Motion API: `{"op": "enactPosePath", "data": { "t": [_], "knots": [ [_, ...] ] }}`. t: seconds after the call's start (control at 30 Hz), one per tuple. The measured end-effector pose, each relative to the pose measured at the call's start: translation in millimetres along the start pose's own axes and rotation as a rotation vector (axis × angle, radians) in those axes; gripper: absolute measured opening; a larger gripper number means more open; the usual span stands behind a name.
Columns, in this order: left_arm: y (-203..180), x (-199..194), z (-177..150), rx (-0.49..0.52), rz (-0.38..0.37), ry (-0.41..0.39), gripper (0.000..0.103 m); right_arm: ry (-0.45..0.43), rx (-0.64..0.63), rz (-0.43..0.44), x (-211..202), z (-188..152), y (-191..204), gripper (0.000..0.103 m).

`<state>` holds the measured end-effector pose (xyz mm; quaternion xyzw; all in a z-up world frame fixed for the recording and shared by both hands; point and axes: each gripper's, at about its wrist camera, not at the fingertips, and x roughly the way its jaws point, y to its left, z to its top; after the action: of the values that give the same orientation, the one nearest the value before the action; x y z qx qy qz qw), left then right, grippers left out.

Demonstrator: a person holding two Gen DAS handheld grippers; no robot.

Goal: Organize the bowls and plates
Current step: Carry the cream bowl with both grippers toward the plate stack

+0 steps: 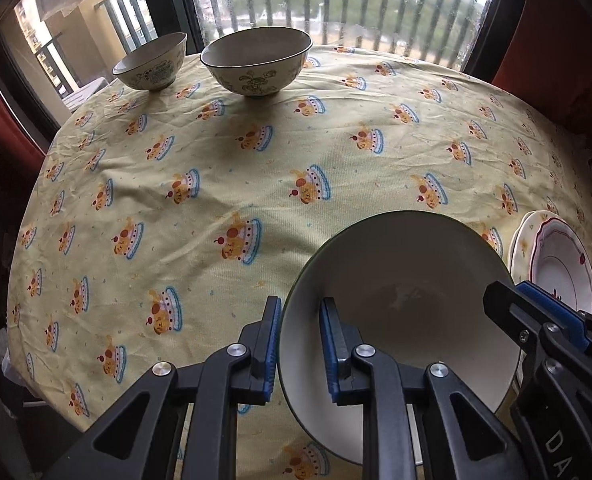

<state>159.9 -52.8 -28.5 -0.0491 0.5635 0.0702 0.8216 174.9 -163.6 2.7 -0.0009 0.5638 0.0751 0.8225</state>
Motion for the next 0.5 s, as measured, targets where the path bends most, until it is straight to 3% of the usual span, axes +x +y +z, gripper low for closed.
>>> {"op": "enactPosePath", "data": {
  "t": [0.4, 0.5],
  "knots": [
    [-6.3, 4.9, 3.1, 0.004, 0.041, -0.042, 0.017, -0.036, -0.051, 0.009, 7.7, 3.1, -1.1, 0.023],
    [-7.5, 5.3, 3.8, 0.008, 0.013, -0.036, 0.034, -0.037, -0.039, 0.011, 9.8, 3.6, -2.1, 0.027]
  ]
}}
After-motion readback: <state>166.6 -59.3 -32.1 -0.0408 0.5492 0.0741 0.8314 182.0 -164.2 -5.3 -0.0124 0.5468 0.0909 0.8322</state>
